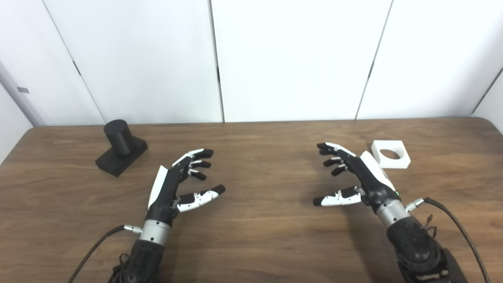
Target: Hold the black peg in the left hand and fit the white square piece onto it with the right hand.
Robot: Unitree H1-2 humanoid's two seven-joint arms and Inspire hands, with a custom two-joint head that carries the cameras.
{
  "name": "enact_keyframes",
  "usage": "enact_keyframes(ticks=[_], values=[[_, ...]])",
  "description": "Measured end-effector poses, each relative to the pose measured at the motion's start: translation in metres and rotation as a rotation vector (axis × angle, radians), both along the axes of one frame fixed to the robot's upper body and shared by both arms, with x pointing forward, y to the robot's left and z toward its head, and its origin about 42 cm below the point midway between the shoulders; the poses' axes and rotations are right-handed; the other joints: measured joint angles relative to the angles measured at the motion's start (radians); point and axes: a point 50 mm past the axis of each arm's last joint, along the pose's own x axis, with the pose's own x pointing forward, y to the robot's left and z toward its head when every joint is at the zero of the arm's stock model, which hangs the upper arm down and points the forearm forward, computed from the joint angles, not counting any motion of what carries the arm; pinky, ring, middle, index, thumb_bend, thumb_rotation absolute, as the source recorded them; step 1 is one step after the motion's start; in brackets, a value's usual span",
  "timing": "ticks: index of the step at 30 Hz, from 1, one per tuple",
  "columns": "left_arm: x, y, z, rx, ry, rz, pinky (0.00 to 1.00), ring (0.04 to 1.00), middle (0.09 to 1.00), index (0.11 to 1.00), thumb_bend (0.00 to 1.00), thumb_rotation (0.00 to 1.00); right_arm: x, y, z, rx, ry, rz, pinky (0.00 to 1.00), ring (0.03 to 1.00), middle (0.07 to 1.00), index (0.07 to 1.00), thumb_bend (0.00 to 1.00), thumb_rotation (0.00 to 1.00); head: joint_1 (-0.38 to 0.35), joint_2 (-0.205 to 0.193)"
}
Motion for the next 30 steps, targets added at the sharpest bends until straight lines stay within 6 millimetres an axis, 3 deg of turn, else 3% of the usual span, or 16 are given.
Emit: enact_keyframes(ticks=[15, 19, 21, 22, 23, 26, 30], values=[[0.0, 0.0, 0.0, 0.001, 0.002, -0.003, 0.58, 0.721, 0.791, 0.741, 0.79, 0.11, 0.0, 0.0, 0.0, -0.002, 0.001, 0.0, 0.62, 0.738, 0.823, 0.85, 0.8, 0.08, 0.017, 0.0], [0.0, -0.002, -0.001, 0.004, 0.006, -0.007, 0.58, 0.717, 0.791, 0.746, 0.79, 0.11, 0.001, -0.003, -0.004, 0.009, 0.005, 0.002, 0.62, 0.739, 0.817, 0.84, 0.81, 0.05, 0.162, -0.026], [0.0, -0.007, -0.004, 0.021, 0.012, -0.014, 0.57, 0.712, 0.788, 0.745, 0.78, 0.11, 0.002, -0.007, -0.007, 0.02, 0.008, 0.006, 0.61, 0.739, 0.818, 0.837, 0.81, 0.02, 0.19, -0.029], [-0.001, -0.01, -0.005, 0.025, 0.013, -0.016, 0.57, 0.71, 0.786, 0.744, 0.77, 0.11, 0.001, -0.01, -0.007, 0.025, 0.004, 0.009, 0.61, 0.738, 0.818, 0.836, 0.81, 0.01, 0.257, -0.044], [-0.001, -0.013, -0.006, 0.025, 0.016, -0.017, 0.57, 0.715, 0.789, 0.743, 0.78, 0.11, 0.001, -0.013, -0.006, 0.028, -0.004, 0.011, 0.6, 0.74, 0.823, 0.842, 0.81, 0.0, 0.258, -0.044], [-0.002, -0.028, -0.008, 0.019, 0.02, -0.025, 0.58, 0.725, 0.788, 0.748, 0.78, 0.13, 0.001, -0.024, -0.002, 0.025, -0.016, 0.001, 0.64, 0.754, 0.844, 0.857, 0.78, 0.0, 0.386, -0.086], [0.001, -0.046, -0.008, 0.019, 0.013, -0.021, 0.57, 0.712, 0.777, 0.741, 0.79, 0.15, -0.002, -0.034, 0.002, 0.021, 0.005, -0.024, 0.64, 0.761, 0.85, 0.854, 0.78, 0.0, 0.443, -0.123]])
